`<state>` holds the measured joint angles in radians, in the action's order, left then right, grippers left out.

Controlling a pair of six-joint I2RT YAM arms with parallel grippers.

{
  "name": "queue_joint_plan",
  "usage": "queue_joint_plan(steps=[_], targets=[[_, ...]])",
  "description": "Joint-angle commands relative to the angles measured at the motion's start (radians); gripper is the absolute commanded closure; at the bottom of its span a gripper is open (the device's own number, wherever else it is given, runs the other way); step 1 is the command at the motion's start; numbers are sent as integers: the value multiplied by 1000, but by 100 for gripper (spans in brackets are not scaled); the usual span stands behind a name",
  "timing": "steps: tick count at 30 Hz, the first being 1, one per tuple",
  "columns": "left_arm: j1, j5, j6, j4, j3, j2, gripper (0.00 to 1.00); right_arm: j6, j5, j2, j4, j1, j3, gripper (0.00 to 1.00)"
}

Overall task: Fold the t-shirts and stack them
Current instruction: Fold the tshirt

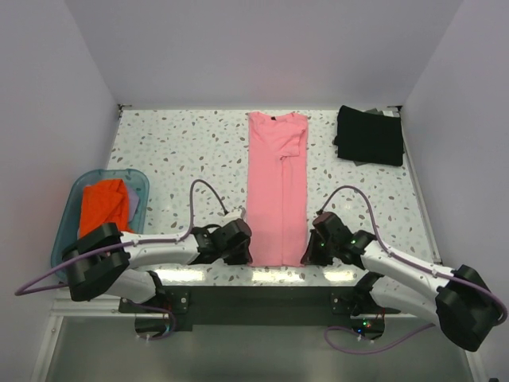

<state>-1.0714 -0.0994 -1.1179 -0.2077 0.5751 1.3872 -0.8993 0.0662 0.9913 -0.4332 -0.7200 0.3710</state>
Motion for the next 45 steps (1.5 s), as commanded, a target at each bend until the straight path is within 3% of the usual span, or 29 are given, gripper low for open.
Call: queue_joint_plan(steps=[1,4,10,15,21,26,31,35,45], targets=[[-25,17,9,-102,-76,36,88,28,15,33,-51,-15,-37,100],[-54,14,1,-133,-75,21,100,30,17,-6,-101,-35,-38,100],[-163,-10,-52,-226,-55,-26,100,-24,-31,-170,-260,-142,-52,100],[-162,-104,-31,-291,28,-79,100,-12,-78,-226,-335,-148,43,100],[14,-126,90,-256,146,-45,100,60,-262,-76,-291,-147,224,100],[120,-170,184,-196,336,48,100,117,-304,177,-141,-131,379,100],[215,-184,188,-153,436,137,100,160,-365,323,-55,-64,483,100],[257,-203,182,-154,523,222,100,189,-326,411,36,49,555,100],[350,-209,193,-131,669,355,100,253,-318,609,79,174,746,100]])
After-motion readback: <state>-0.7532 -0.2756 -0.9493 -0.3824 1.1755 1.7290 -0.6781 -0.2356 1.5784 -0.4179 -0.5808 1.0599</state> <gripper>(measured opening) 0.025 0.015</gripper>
